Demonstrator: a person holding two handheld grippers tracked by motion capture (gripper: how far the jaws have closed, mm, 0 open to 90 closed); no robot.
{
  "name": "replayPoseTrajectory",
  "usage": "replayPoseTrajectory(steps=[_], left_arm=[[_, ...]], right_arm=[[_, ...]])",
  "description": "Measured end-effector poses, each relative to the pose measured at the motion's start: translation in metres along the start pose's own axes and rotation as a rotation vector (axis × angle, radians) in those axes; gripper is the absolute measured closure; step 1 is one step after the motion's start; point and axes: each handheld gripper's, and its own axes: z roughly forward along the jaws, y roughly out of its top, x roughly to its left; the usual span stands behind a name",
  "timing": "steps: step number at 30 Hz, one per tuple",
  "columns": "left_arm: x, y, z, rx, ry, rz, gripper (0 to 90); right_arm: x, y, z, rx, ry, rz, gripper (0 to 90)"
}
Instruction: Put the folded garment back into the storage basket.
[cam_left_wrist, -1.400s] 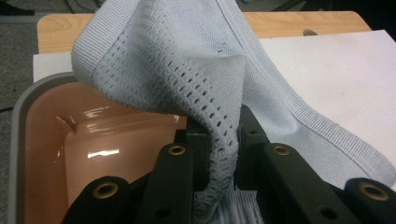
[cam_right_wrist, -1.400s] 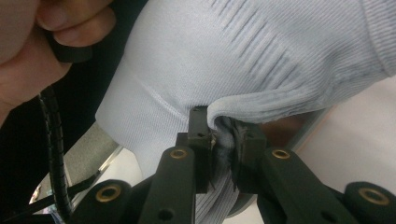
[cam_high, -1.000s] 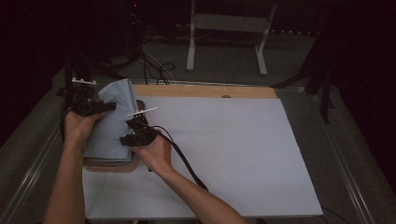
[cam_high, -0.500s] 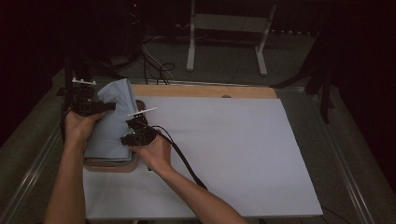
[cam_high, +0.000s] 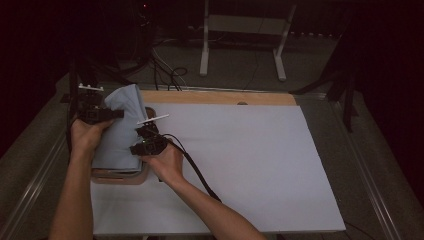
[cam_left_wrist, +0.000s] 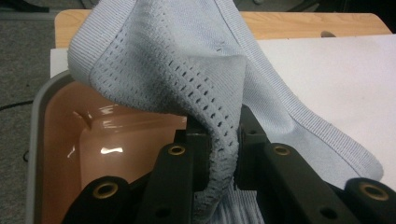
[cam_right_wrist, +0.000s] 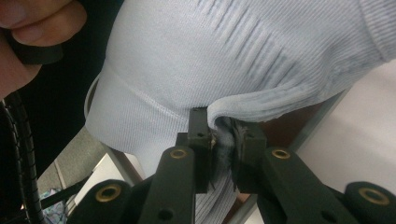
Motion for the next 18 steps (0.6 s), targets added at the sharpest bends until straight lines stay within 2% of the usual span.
replayPoseTrajectory(steps=[6,18], left_arm=[[0.0005,-0.0006,0.0003,-0.001,0.013,-0.002,80.7],[0.0012,-0.0031,0.0076,-0.003,0.012,-0.008,80.7]], right_arm=[[0.0007,0.0001,0.0035,0.000,-0.004,-0.004,80.2],[-0.0038,-0.0009,0.0064,0.006,-0.016,0.003,80.2]])
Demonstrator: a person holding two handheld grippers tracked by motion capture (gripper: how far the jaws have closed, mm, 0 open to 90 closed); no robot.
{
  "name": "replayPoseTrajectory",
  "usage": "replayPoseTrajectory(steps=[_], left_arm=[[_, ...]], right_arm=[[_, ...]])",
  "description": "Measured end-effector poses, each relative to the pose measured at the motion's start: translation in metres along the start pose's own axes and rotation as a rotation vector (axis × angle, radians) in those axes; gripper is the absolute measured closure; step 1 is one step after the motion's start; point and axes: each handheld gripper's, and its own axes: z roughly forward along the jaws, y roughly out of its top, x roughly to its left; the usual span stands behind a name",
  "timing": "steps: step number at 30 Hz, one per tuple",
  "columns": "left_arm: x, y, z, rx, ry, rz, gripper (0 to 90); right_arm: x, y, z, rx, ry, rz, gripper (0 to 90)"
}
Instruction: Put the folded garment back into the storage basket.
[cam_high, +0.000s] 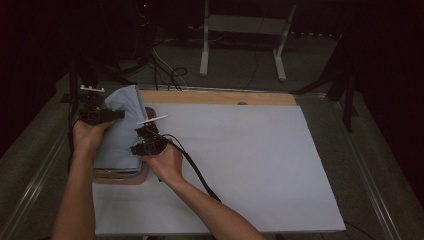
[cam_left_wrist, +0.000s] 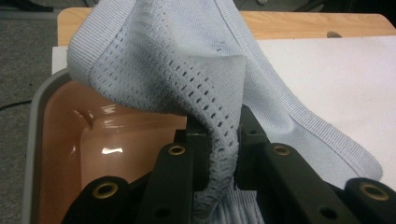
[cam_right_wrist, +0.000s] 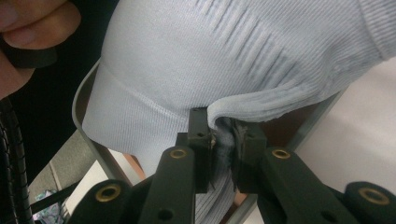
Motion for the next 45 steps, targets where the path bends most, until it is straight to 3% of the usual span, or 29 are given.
replayPoseTrajectory(steps=[14,29,45], left_arm=[[0.004,-0.007,0.007,0.015,0.007,-0.015,80.6],[0.009,-0.014,0.010,0.038,0.021,-0.025,80.5],[0.016,-0.021,0.016,0.060,0.049,-0.062,78.0]], right_arm=[[0.000,-0.004,0.011,0.022,-0.023,0.002,80.2],[0.000,-0.009,0.019,0.039,-0.015,0.012,80.1],[0.000,-0.010,0.023,0.064,0.007,0.034,80.1]])
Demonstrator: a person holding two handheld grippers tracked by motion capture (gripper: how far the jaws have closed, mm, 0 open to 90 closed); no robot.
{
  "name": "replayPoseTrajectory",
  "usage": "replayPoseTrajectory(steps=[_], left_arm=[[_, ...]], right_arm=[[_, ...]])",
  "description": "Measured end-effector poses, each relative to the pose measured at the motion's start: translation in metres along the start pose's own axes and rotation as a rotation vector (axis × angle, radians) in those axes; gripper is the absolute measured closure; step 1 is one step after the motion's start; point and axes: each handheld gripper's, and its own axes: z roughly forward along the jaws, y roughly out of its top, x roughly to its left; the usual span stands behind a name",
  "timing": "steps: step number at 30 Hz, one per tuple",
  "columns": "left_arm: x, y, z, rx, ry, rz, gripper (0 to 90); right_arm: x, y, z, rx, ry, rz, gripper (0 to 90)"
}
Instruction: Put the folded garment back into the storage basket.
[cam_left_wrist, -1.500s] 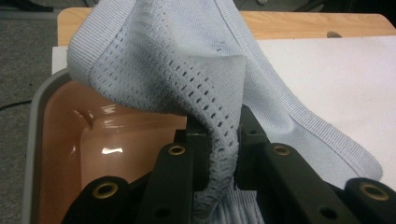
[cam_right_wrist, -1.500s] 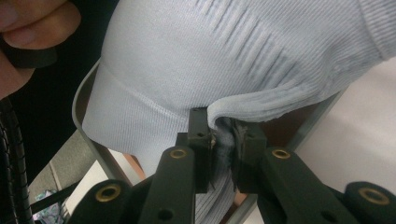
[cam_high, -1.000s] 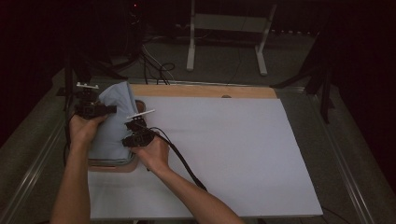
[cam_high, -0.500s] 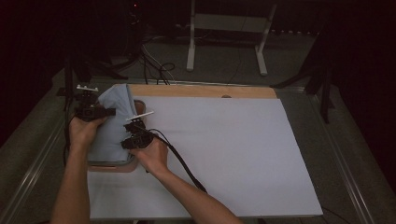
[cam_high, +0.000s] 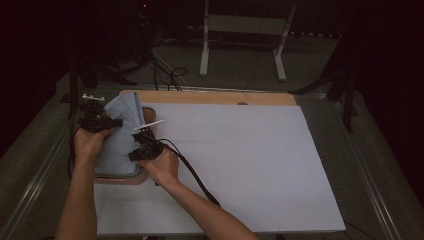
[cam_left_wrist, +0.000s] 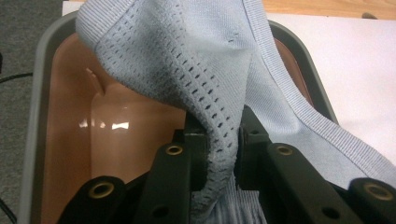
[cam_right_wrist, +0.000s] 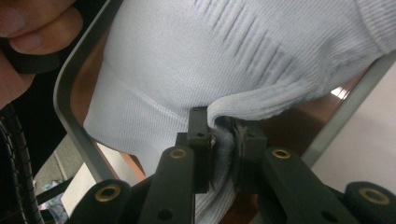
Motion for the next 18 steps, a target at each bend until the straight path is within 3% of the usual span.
replayPoseTrajectory(steps=[2,5,6,7,9,12,18], left_arm=[[0.001,0.000,-0.001,-0.018,0.010,-0.025,70.4],[0.001,0.001,-0.003,-0.045,0.018,-0.048,48.9],[0.000,0.002,-0.004,-0.064,0.043,-0.048,48.9],[-0.002,0.002,-0.004,-0.070,0.052,-0.044,31.0],[-0.005,0.002,-0.006,-0.090,0.079,-0.041,26.2],[-0.007,0.003,-0.008,-0.107,0.085,-0.041,17.1],[-0.014,0.001,-0.011,-0.115,0.074,-0.015,16.4]], right_arm=[[0.000,0.000,0.000,0.000,0.006,0.001,80.1],[-0.001,0.000,0.001,0.002,0.008,0.004,80.1],[-0.001,0.000,0.001,0.005,0.012,0.006,80.1],[-0.001,-0.001,0.002,0.007,0.013,0.002,80.1],[-0.001,-0.001,0.003,0.009,0.012,-0.002,80.1],[-0.001,-0.002,0.004,0.005,0.017,0.001,80.1],[-0.001,-0.002,0.004,0.002,0.016,-0.002,80.1]])
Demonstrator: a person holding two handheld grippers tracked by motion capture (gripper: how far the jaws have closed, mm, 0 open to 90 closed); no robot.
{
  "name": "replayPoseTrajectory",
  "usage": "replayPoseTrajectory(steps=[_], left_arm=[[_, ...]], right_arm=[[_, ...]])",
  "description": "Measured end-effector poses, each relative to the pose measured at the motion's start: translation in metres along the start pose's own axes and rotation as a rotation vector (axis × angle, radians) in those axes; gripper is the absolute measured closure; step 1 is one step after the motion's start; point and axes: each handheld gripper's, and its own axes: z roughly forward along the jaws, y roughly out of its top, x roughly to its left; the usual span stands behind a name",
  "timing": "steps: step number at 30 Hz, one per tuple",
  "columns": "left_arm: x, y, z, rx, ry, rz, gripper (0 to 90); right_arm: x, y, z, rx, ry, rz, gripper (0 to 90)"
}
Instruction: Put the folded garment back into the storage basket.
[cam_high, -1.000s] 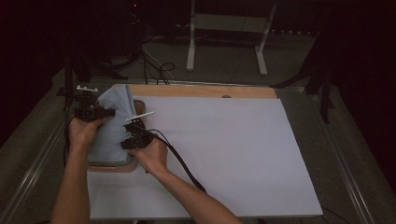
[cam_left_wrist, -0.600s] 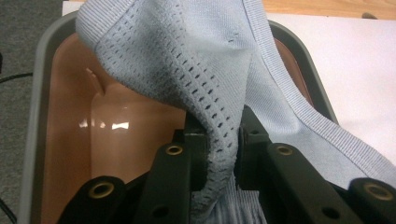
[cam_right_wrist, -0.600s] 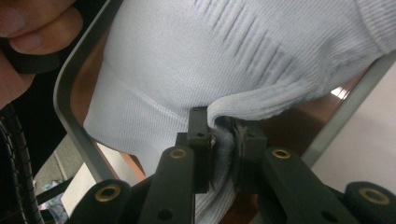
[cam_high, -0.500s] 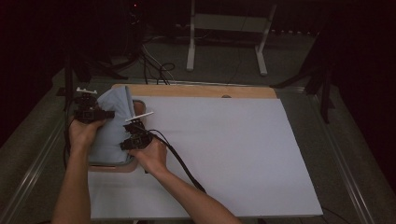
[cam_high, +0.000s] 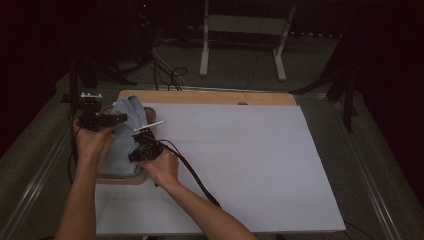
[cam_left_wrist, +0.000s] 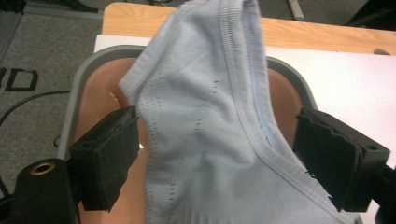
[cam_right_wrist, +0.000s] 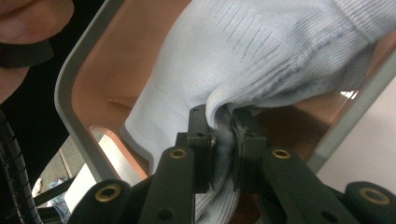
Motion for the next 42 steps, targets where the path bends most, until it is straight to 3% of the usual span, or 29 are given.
replayPoseTrajectory(steps=[7,17,23,26,32,42], left_arm=[[-0.013,-0.007,0.003,0.018,-0.041,0.063,22.4],[-0.020,-0.024,0.025,0.103,-0.062,0.089,27.2],[-0.025,-0.026,0.033,0.163,-0.078,0.115,45.9],[-0.029,-0.027,0.037,0.197,-0.058,0.142,54.3],[-0.031,-0.030,0.044,0.248,-0.037,0.158,68.0],[-0.031,-0.032,0.053,0.327,-0.005,0.153,78.5]], right_arm=[[0.000,0.000,0.000,0.001,0.002,0.005,80.1],[0.000,0.000,-0.001,0.001,0.000,0.005,80.1],[0.000,0.001,-0.002,-0.002,0.022,0.023,80.1],[0.000,0.002,-0.003,-0.002,0.025,0.026,80.1],[0.001,0.001,-0.004,-0.006,0.028,0.021,80.0],[0.001,0.000,-0.004,-0.001,0.010,-0.020,78.4]])
